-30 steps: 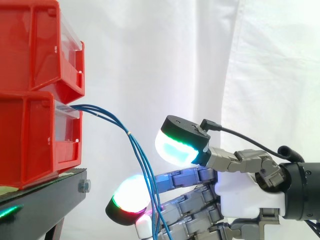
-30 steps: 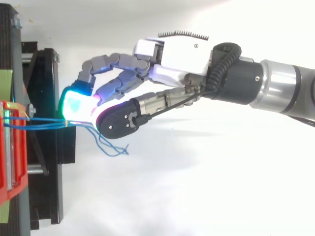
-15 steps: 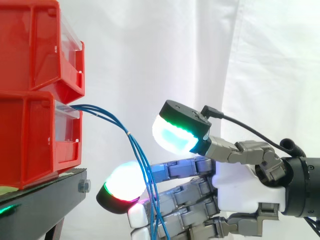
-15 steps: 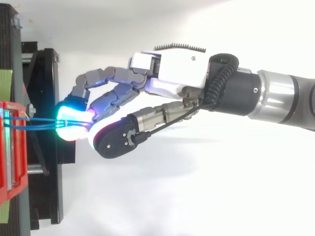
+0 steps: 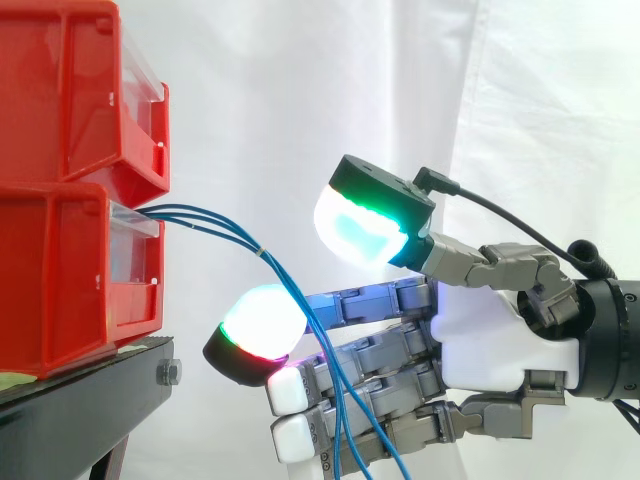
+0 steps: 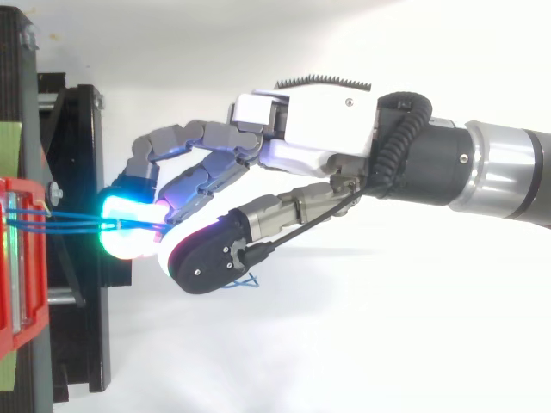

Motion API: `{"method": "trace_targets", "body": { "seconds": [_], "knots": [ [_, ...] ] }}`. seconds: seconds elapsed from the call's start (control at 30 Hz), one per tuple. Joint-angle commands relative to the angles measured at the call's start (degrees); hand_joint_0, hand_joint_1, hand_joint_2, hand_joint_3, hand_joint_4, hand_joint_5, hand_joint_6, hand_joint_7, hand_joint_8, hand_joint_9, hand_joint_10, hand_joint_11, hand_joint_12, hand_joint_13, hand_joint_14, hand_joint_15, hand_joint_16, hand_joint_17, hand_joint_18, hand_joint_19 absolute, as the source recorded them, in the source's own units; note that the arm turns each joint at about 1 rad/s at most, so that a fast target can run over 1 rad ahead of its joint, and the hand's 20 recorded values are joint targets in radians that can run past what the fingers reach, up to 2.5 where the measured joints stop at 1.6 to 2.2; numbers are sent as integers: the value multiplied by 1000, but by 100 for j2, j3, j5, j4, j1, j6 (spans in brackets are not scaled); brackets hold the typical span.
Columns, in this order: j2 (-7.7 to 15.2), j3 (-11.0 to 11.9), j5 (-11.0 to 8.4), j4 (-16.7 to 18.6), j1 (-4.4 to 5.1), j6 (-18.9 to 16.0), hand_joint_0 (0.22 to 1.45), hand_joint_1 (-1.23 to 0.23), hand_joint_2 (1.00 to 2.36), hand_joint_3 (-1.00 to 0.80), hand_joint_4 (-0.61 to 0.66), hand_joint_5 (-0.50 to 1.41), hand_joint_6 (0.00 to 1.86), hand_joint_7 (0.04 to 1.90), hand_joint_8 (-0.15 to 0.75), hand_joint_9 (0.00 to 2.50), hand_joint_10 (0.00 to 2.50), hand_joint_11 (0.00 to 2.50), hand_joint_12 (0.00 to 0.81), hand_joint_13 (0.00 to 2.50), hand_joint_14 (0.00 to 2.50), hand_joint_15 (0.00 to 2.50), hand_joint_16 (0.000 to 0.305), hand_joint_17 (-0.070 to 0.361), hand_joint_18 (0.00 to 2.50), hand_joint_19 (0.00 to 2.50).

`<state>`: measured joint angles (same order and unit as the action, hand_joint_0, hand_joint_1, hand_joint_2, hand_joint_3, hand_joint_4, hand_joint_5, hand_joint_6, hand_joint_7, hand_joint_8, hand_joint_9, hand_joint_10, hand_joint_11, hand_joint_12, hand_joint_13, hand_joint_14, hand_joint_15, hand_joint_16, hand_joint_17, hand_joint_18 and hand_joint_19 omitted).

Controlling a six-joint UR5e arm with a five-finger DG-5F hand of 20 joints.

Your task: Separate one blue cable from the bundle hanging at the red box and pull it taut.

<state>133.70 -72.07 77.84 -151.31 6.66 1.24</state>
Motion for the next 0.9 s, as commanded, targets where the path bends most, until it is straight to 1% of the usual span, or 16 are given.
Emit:
{"method": "trace_targets", "body": {
  "seconds": [0.0, 0.1, 0.13, 0.17, 0.27, 0.33, 0.37, 0.43, 0.53, 0.6, 0.73, 0.83, 0.87],
  "knots": [
    [-20, 0, 3, -3, 2, -10, 594, -634, 1011, -358, 142, -133, 502, 1189, 241, 792, 15, 549, 277, 791, 14, 387, 25, 56, 578, 290],
    [-20, 0, 38, -3, -6, -36, 602, -642, 1013, -338, 117, -126, 501, 1274, 243, 796, 17, 547, 276, 796, 15, 387, 25, 56, 580, 290],
    [-46, 0, 100, -12, -15, -54, 602, -642, 1013, -336, 115, -125, 501, 1291, 242, 796, 19, 545, 278, 796, 14, 383, 25, 56, 581, 290],
    [-46, 0, 117, -12, -24, -54, 603, -642, 1013, -336, 114, -123, 501, 1330, 242, 799, 15, 551, 278, 797, 14, 386, 25, 56, 582, 290],
    [-116, 0, 170, -100, -42, -45, 603, -643, 1012, -337, 107, -121, 501, 1372, 243, 802, 15, 560, 276, 802, 15, 391, 25, 55, 587, 286],
    [-152, 0, 179, -170, -50, -54, 605, -643, 1012, -342, 104, -124, 514, 1359, 242, 802, 15, 560, 278, 803, 16, 386, 25, 55, 587, 288],
    [-204, 0, 179, -250, -59, -36, 605, -643, 1012, -345, 105, -125, 521, 1348, 243, 803, 15, 561, 276, 804, 15, 391, 25, 55, 587, 288],
    [-222, 0, 179, -302, -59, -36, 602, -640, 1012, -347, 106, -126, 531, 1339, 242, 803, 18, 570, 276, 804, 15, 391, 24, 55, 589, 288],
    [-319, 0, 188, -601, -68, -45, 597, -613, 1010, -373, 105, -129, 551, 1333, 244, 813, 15, 574, 277, 805, 15, 391, 24, 55, 590, 288],
    [-345, 0, 188, -680, -68, -54, 594, -577, 1008, -401, 106, -129, 555, 1326, 245, 819, 15, 585, 275, 807, 14, 395, 25, 55, 591, 294],
    [-354, 0, 188, -707, -77, -54, 600, -527, 1005, -430, 106, -130, 568, 1310, 244, 824, 15, 583, 275, 812, 15, 400, 24, 55, 593, 294],
    [-371, 0, 188, -715, -94, -54, 612, -535, 1008, -408, 101, -138, 619, 1276, 247, 826, 15, 590, 279, 822, 15, 401, 24, 54, 598, 294],
    [-398, 0, 188, -715, -94, -54, 610, -566, 1009, -389, 105, -142, 624, 1342, 250, 827, 16, 603, 279, 824, 15, 398, 24, 54, 599, 286]
  ]
}}
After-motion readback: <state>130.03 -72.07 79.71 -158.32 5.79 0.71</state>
